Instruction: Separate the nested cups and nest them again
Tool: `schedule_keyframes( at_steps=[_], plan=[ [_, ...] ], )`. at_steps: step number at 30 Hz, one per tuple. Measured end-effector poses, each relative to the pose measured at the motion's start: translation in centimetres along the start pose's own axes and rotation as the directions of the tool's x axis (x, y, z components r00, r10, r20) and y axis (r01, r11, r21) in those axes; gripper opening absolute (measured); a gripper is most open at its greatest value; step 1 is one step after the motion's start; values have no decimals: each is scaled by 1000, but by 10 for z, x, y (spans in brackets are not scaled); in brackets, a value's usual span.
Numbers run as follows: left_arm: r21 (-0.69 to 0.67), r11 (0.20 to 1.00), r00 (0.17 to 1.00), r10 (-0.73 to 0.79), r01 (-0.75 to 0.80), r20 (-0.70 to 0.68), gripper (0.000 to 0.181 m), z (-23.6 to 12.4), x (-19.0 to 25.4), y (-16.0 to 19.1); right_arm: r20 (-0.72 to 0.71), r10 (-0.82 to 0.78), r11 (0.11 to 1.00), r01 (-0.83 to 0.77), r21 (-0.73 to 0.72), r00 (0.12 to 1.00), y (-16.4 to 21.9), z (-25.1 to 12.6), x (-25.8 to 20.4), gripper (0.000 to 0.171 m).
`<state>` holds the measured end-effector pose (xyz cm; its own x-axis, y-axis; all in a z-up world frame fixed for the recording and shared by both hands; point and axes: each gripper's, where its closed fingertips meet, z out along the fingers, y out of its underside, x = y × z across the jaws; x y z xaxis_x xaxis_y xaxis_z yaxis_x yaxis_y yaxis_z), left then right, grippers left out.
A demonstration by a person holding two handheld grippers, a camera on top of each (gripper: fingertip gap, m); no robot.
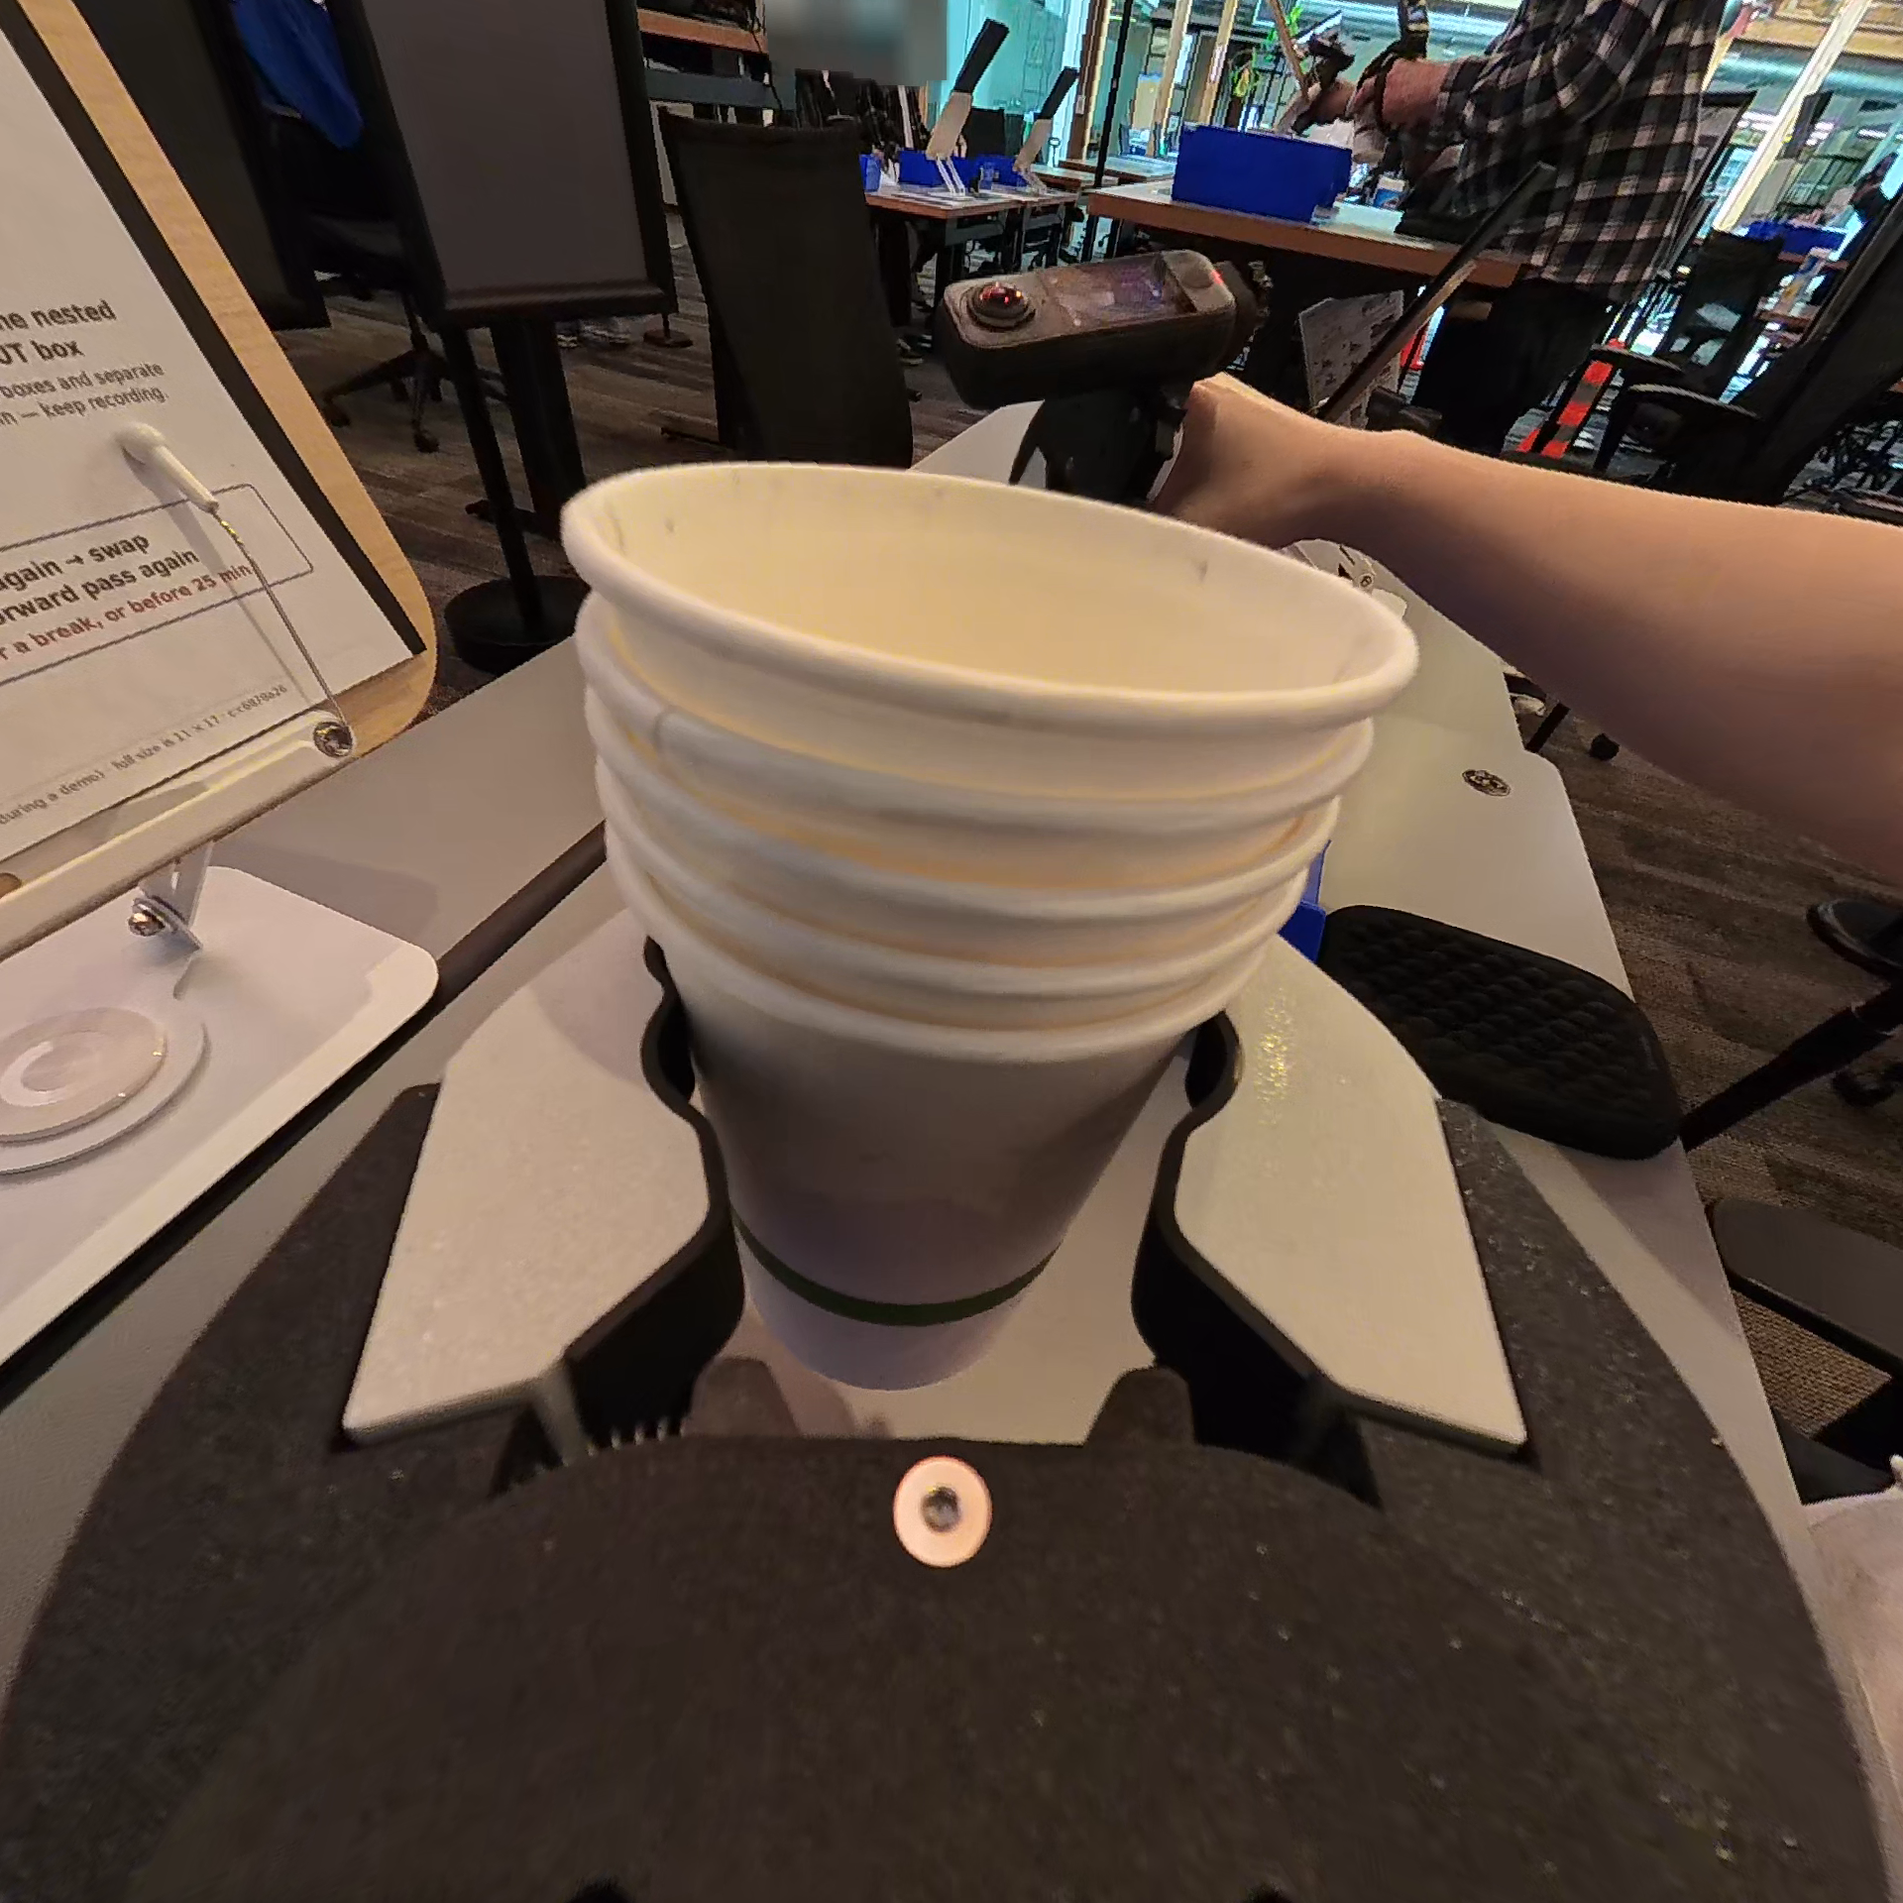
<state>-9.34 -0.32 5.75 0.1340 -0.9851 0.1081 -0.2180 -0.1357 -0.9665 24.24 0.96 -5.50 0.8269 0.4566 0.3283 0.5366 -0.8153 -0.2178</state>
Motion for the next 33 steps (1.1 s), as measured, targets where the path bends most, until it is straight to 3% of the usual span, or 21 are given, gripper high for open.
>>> schedule_keyframes(
  at_steps=[3,8,12,14,17,20,23,33],
  plan=[
    [-2,1000,1000,4,-4,-3,96,0,1,0,-15,3,1000,-3,12,1000,-2,-5,2,29],
    [-6,1000,1000,-2,2,-6,96,3,1,2,-61,-39,965,53,256,997,-57,-69,-5,28],
    [-26,1000,1000,-1,1,-8,96,7,1,7,30,-291,838,240,491,956,-122,-147,-78,25],
    [-37,999,1000,0,-1,-9,96,10,1,10,85,-438,741,306,597,895,-145,-185,-127,24],
    [-52,999,1000,6,-6,-7,95,12,1,14,49,-604,618,429,659,795,-163,-223,-183,20],
    [-61,998,1000,12,-12,-4,96,13,2,15,9,-718,539,547,641,696,-165,-234,-224,17],
    [-63,998,1000,14,-15,-10,95,14,4,16,-5,-763,519,618,591,646,-166,-228,-245,17],
    [-81,996,999,36,-37,-15,95,17,9,18,23,-787,528,654,542,617,-167,-217,-258,10]
  ],
)
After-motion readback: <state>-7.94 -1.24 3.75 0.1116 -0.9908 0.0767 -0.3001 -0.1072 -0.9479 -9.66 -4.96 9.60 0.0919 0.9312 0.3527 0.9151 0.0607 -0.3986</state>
